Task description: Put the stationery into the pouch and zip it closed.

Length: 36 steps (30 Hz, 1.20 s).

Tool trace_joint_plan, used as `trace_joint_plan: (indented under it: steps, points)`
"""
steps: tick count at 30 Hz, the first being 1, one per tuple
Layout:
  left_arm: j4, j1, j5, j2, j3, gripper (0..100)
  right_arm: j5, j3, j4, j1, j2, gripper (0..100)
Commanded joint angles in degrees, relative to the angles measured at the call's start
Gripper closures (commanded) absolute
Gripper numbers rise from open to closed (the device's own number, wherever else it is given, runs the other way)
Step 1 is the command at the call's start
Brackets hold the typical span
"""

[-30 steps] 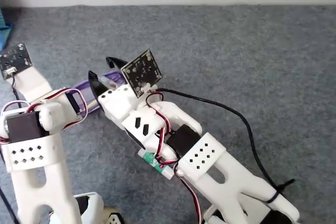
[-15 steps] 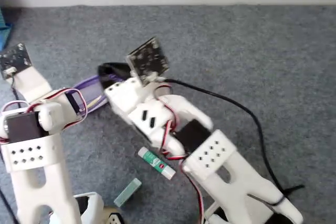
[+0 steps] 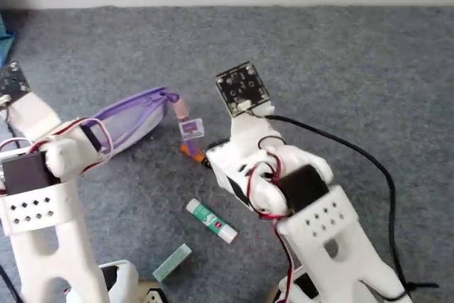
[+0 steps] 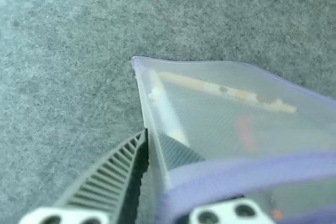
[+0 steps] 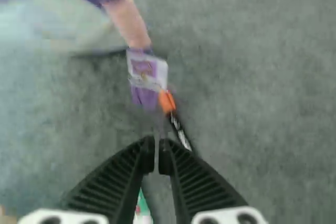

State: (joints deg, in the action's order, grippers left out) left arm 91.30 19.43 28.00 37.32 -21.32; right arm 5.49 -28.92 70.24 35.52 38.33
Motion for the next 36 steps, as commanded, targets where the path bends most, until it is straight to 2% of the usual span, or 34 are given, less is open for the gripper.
trace_joint_plan:
  steps: [1, 6, 8, 16, 31, 33, 36]
  points:
    - [0.53, 3.43, 0.7, -0.26, 2.77, 99, 0.53, 0.44, 2.42, -0.22, -5.14, 95.1]
    - [0.62, 5.1, 0.62, -0.26, 2.77, 99, 0.62, 3.08, 5.67, 2.07, -16.31, 79.0]
    - [0.62, 5.1, 0.62, -0.26, 2.77, 99, 0.7, 4.66, 7.25, 4.7, -20.7, 75.5]
    - [0.62, 5.1, 0.7, -0.18, 2.77, 99, 0.88, 8.18, 7.08, 13.23, -35.56, 77.4]
    - [0.62, 4.75, 0.7, -0.18, 2.77, 99, 0.35, 20.04, 4.79, 16.22, -57.27, 77.7]
    - [0.62, 4.75, 0.7, -0.18, 2.77, 99, 0.26, 20.04, 4.79, 16.22, -58.07, 81.0]
    - [0.62, 4.66, 0.7, -0.18, 2.77, 99, 0.26, 19.78, 4.79, 16.13, -58.33, 93.1]
